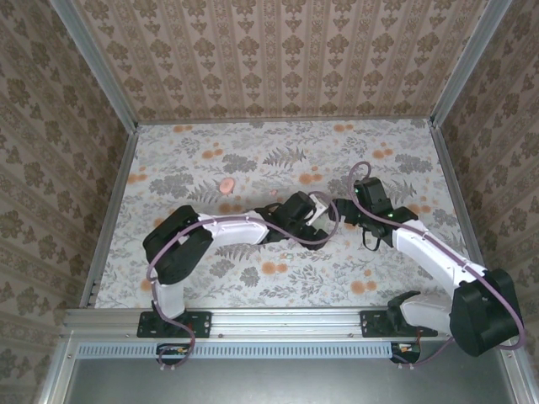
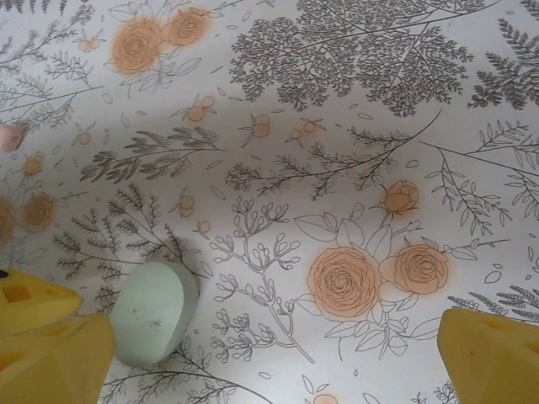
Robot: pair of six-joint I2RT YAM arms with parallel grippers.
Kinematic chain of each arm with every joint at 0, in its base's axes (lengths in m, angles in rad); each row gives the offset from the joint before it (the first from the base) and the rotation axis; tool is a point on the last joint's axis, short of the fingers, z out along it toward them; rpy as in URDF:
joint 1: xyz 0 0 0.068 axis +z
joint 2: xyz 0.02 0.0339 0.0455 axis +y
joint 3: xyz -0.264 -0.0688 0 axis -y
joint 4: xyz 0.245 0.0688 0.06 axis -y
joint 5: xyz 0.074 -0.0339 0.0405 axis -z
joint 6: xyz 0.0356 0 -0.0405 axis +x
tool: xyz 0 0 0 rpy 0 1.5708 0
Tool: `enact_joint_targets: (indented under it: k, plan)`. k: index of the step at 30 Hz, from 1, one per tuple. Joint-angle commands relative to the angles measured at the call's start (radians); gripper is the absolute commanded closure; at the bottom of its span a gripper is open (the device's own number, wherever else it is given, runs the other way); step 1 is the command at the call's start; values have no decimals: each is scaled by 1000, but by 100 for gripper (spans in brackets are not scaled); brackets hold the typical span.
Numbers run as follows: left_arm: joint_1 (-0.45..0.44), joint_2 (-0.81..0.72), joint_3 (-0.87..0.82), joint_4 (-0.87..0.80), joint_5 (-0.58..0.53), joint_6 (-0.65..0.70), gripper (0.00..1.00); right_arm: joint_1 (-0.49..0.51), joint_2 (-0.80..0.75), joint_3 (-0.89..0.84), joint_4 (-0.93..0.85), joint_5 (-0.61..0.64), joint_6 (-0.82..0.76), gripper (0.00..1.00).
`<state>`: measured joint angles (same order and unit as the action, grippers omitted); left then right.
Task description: Insert wireless bluetooth earbuds into charging case
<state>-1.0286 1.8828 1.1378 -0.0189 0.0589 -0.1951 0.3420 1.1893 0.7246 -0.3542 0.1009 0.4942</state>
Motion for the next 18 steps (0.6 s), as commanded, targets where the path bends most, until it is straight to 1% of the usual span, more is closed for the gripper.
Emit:
enact_joint_targets:
  k: [1,8,11,15,17,18]
  plan:
    - [-5,43,38,-43,3,-24,17,0,17,17,-35,-14,27,0]
    - [12,106,102,-98,50,-16,20,-52,16,24,-57,-67,66,0]
    - [18,121,118,-126,47,-22,25,-73,6,19,-63,-86,76,0]
    - [35,123,114,-139,47,-43,36,-91,-12,13,-83,-97,84,0]
    - [42,106,98,-132,47,-50,37,-97,-25,9,-90,-101,90,0]
    - [44,89,83,-119,49,-53,35,-101,-33,5,-98,-104,94,0]
